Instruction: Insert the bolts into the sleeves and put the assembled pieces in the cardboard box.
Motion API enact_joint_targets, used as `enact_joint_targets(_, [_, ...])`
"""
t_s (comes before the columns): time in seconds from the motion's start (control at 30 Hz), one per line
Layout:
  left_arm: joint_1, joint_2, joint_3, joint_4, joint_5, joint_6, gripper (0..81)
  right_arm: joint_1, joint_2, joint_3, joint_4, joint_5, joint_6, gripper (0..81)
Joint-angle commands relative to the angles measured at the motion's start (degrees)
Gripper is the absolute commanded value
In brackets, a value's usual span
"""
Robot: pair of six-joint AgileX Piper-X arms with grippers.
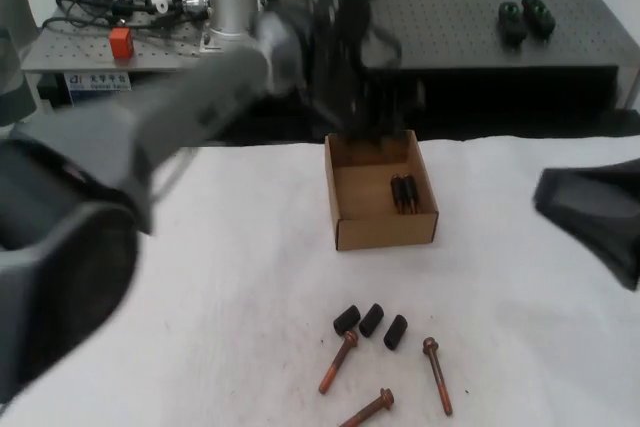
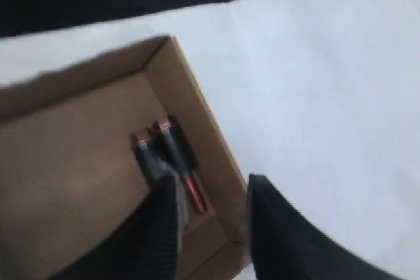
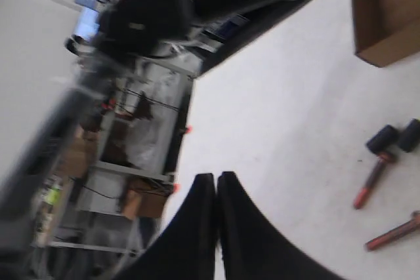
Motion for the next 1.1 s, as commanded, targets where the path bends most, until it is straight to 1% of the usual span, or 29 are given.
enact_joint_targets(0.0, [0.3,-9.6,4.1,1.6,-7.2,5.8,19.9,-0.1,1.8,-0.1,-0.1,0.4,-4.9,2.0])
enact_joint_targets(0.13, [0.3,-20.8,18.2,-1.4,-8.3,6.6,19.7,0.4,14.9,-1.6,2.0,4.3,-16.9,2.0])
enact_joint_targets(0.23, [0.3,-28.9,29.9,-5.1,-8.3,6.6,19.7,2.7,26.2,-5.7,7.4,9.8,-26.9,2.0])
enact_joint_targets(0.33, [0.3,-36.2,40.5,-8.6,-8.3,6.1,19.7,6.1,35.5,-11.1,14.1,17.7,-36.8,0.6])
enact_joint_targets(0.4, [0.3,-40.5,46.7,-10.2,-8.3,6.1,19.7,8.0,40.5,-14.1,16.7,22.4,-38.6,8.2])
enact_joint_targets(0.53, [0.3,-47.0,54.3,-10.6,-8.2,6.1,19.7,9.3,47.3,-18.1,17.9,26.0,-38.3,35.5])
enact_joint_targets(0.57, [0.3,-48.0,55.4,-10.6,-8.2,6.1,19.7,9.2,48.5,-18.4,17.9,26.6,-38.3,41.0])
enact_joint_targets(0.6, [0.3,-49.2,56.7,-10.6,-8.2,6.1,19.7,9.2,49.3,-18.6,17.9,27.0,-38.3,42.8])
enact_joint_targets(0.63, [0.3,-50.2,57.8,-10.6,-8.2,6.1,19.7,9.2,50.2,-18.6,17.9,27.6,-38.3,42.4])
enact_joint_targets(0.77, [0.3,-52.2,60.3,-10.6,-8.2,6.1,19.7,9.2,53.3,-18.6,18.1,27.4,-38.3,33.7])
enact_joint_targets(0.83, [0.3,-52.3,60.7,-10.4,-8.2,6.1,19.7,9.2,54.2,-18.6,17.3,27.2,-38.3,31.3])
enact_joint_targets(1.07, [0.3,-52.3,61.0,-10.6,-8.2,6.6,19.7,9.2,54.8,-18.6,14.4,27.2,-38.3,31.3])
